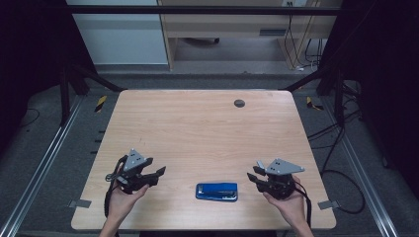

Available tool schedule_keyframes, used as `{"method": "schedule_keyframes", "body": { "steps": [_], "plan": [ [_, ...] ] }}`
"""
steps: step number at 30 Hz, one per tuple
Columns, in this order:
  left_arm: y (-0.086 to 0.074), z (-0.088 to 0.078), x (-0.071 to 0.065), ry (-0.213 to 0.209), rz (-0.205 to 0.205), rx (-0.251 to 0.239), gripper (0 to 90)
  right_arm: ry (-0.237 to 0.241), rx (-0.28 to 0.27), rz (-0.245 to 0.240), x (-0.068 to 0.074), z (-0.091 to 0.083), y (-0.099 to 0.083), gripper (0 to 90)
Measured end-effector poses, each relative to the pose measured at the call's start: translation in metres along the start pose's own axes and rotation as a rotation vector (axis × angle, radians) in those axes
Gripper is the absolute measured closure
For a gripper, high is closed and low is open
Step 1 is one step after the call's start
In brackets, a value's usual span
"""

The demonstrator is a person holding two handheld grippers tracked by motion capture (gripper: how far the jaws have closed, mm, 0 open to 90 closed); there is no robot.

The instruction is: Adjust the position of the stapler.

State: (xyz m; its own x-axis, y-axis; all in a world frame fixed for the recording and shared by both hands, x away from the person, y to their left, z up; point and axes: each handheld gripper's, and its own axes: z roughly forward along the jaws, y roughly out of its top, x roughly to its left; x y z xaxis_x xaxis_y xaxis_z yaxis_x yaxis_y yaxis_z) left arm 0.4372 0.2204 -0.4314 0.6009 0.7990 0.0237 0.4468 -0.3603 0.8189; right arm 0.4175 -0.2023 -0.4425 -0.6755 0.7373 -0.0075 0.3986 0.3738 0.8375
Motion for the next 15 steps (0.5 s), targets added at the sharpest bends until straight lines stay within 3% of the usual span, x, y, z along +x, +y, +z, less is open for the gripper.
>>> {"method": "schedule_keyframes", "body": {
  "steps": [2,10,15],
  "plan": [
    [0.001,0.0,-0.001,-0.004,0.005,-0.001,42.8,0.056,-0.009,0.037,-0.001,0.0,-0.002,75.5],
    [0.018,0.005,-0.017,-0.062,0.047,-0.009,45.6,0.074,0.004,0.035,0.005,-0.005,-0.011,89.0],
    [0.03,0.012,-0.032,-0.101,0.081,-0.012,45.6,0.108,0.022,0.04,0.007,-0.003,-0.015,90.0]
  ]
}}
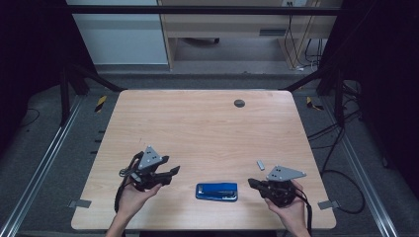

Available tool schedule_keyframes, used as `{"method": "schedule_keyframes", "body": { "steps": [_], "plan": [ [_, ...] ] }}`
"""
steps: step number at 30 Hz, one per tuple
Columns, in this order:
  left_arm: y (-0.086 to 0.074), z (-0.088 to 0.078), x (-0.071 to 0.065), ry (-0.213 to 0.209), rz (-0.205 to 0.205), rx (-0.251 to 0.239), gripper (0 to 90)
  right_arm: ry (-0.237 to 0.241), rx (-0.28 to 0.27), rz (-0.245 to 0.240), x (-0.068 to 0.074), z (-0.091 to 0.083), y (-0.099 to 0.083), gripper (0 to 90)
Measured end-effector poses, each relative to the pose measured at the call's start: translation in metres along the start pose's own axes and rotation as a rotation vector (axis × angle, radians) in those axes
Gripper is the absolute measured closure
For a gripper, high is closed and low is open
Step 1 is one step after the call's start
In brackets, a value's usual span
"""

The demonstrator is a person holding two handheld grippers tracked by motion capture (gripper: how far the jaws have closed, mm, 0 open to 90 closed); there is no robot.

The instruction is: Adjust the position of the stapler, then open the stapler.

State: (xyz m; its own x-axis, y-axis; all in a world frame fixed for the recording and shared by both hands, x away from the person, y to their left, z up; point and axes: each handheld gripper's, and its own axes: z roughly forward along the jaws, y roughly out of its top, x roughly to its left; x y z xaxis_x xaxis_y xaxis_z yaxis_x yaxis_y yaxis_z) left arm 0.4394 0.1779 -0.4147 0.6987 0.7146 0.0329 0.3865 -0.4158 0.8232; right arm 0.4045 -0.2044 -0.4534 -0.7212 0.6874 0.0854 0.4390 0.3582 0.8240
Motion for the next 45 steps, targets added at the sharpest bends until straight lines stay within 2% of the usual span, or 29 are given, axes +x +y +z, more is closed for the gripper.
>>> {"method": "schedule_keyframes", "body": {
  "steps": [9,11,18,23,24,26,28,29,31,35,37,38,39,40,42,45],
  "plan": [
    [0.014,0.015,-0.02,-0.051,0.052,0.014,45.6,0.05,0.027,-0.006,0.005,0.009,-0.005,90.0],
    [0.017,0.019,-0.027,-0.071,0.076,0.025,45.6,0.051,0.037,-0.016,0.005,0.01,-0.006,90.0],
    [0.027,0.027,-0.041,-0.112,0.109,0.037,47.0,0.083,0.045,-0.016,0.01,0.011,-0.007,90.0],
    [0.033,0.034,-0.05,-0.143,0.144,0.059,48.2,0.075,0.042,-0.02,0.012,0.012,-0.008,90.0],
    [0.037,0.038,-0.054,-0.161,0.166,0.07,48.2,0.081,0.044,-0.025,0.012,0.014,-0.009,90.0],
    [0.038,0.04,-0.055,-0.173,0.175,0.078,48.2,0.081,0.05,-0.023,0.012,0.014,-0.009,90.0],
    [0.042,0.047,-0.059,-0.2,0.216,0.11,47.8,0.098,0.053,-0.023,0.013,0.017,-0.01,90.0],
    [0.042,0.047,-0.059,-0.2,0.216,0.11,47.8,0.098,0.053,-0.023,0.013,0.017,-0.01,90.0],
    [0.044,0.052,-0.062,-0.219,0.265,0.142,47.8,0.106,0.061,-0.03,0.014,0.02,-0.011,90.0],
    [0.047,0.056,-0.067,-0.251,0.31,0.166,47.4,0.125,0.081,-0.012,0.012,0.021,-0.013,90.0],
    [0.05,0.058,-0.068,-0.28,0.326,0.179,47.0,0.122,0.082,-0.003,0.011,0.02,-0.014,90.0],
    [0.052,0.058,-0.068,-0.288,0.347,0.191,46.6,0.119,0.083,0.003,0.011,0.02,-0.014,90.0],
    [0.052,0.058,-0.068,-0.288,0.347,0.191,46.0,0.119,0.083,0.003,0.011,0.02,-0.014,90.0],
    [0.054,0.06,-0.07,-0.297,0.385,0.211,45.4,0.107,0.086,0.01,0.009,0.018,-0.015,90.0],
    [0.058,0.062,-0.072,-0.31,0.412,0.224,44.7,0.094,0.081,0.006,0.008,0.018,-0.016,89.7],
    [0.059,0.064,-0.074,-0.323,0.422,0.229,44.7,0.09,0.084,0.016,0.009,0.018,-0.017,87.9]
  ]
}}
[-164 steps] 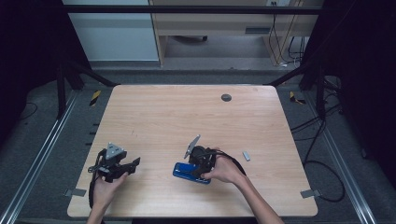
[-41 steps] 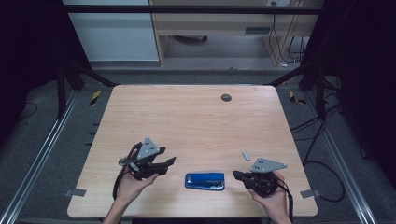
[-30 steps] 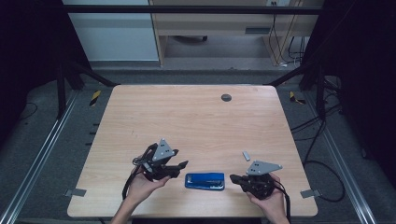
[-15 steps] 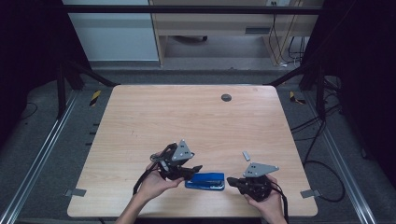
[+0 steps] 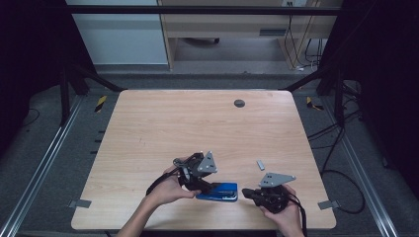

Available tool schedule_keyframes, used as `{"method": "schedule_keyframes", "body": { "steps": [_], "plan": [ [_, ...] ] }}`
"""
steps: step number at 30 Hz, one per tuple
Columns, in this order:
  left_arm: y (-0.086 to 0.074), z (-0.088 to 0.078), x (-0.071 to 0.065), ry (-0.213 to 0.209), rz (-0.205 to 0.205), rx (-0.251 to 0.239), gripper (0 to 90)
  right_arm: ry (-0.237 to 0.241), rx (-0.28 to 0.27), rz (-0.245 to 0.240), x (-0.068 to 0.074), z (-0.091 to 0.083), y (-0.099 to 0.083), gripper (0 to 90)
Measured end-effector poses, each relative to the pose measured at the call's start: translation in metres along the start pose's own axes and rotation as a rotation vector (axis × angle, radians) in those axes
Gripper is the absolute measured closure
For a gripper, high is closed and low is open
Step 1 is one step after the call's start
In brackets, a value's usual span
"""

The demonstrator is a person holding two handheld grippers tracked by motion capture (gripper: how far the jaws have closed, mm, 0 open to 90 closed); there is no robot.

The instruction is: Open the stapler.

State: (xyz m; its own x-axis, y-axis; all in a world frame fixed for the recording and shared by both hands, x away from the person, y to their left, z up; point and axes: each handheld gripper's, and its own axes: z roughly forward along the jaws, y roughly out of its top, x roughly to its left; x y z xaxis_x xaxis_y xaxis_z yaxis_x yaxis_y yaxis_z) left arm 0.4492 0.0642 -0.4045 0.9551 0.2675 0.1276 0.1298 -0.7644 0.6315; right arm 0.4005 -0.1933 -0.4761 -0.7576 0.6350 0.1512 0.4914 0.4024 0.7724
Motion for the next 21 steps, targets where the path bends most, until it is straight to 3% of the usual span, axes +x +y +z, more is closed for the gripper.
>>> {"method": "schedule_keyframes", "body": {
  "steps": [2,6,11,21],
  "plan": [
    [0.003,0.003,0.0,-0.008,0.023,0.023,44.7,0.014,-0.015,0.004,0.0,0.001,-0.001,90.0],
    [0.006,0.008,0.001,-0.024,0.046,0.053,44.9,0.027,0.018,0.02,0.003,0.001,-0.001,90.0],
    [0.009,0.016,0.0,-0.061,0.095,0.092,45.7,0.025,0.025,-0.005,0.006,0.005,-0.002,90.0],
    [0.013,0.037,-0.005,-0.091,0.154,0.173,46.4,0.028,0.009,-0.026,0.009,0.011,-0.003,90.0]
  ]
}}
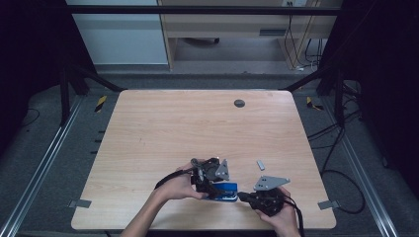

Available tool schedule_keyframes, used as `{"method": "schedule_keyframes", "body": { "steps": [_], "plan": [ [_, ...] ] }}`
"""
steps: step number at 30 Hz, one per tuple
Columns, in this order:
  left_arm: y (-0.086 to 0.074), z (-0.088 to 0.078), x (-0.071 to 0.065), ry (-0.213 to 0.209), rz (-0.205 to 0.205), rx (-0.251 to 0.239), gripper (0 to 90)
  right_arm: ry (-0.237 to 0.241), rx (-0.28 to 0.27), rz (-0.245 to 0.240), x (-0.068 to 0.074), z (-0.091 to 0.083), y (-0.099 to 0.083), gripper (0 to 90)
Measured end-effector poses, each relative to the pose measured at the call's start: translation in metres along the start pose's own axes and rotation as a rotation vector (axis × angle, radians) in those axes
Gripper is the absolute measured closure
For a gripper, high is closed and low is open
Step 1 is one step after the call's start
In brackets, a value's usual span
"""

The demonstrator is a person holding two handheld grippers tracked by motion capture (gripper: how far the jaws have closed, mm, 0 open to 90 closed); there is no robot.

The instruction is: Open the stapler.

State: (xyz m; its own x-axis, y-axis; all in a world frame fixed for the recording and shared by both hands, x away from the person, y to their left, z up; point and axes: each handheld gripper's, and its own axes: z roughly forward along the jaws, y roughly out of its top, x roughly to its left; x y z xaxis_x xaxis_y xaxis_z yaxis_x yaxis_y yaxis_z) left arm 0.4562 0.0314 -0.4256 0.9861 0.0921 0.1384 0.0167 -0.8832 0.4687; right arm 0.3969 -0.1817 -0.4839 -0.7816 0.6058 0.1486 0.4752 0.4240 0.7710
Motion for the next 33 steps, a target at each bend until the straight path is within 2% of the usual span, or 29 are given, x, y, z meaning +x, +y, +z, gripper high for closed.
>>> {"method": "schedule_keyframes", "body": {
  "steps": [7,13,16,27,33],
  "plan": [
    [0.007,0.009,0.0,-0.007,0.038,0.048,47.8,0.005,0.0,-0.002,0.003,0.005,0.0,90.0],
    [0.008,0.016,0.003,-0.018,0.048,0.06,53.3,0.008,0.023,-0.001,0.003,0.01,0.001,90.0],
    [0.007,0.023,0.004,-0.034,0.064,0.094,54.9,0.008,0.02,-0.003,0.003,0.01,0.001,90.0],
    [0.009,0.033,0.006,-0.077,0.072,0.092,60.8,0.006,0.006,-0.015,0.002,0.014,0.001,90.0],
    [0.01,0.034,0.006,-0.083,0.088,0.087,63.3,0.006,0.006,-0.02,0.003,0.018,0.001,90.0]
  ]
}}
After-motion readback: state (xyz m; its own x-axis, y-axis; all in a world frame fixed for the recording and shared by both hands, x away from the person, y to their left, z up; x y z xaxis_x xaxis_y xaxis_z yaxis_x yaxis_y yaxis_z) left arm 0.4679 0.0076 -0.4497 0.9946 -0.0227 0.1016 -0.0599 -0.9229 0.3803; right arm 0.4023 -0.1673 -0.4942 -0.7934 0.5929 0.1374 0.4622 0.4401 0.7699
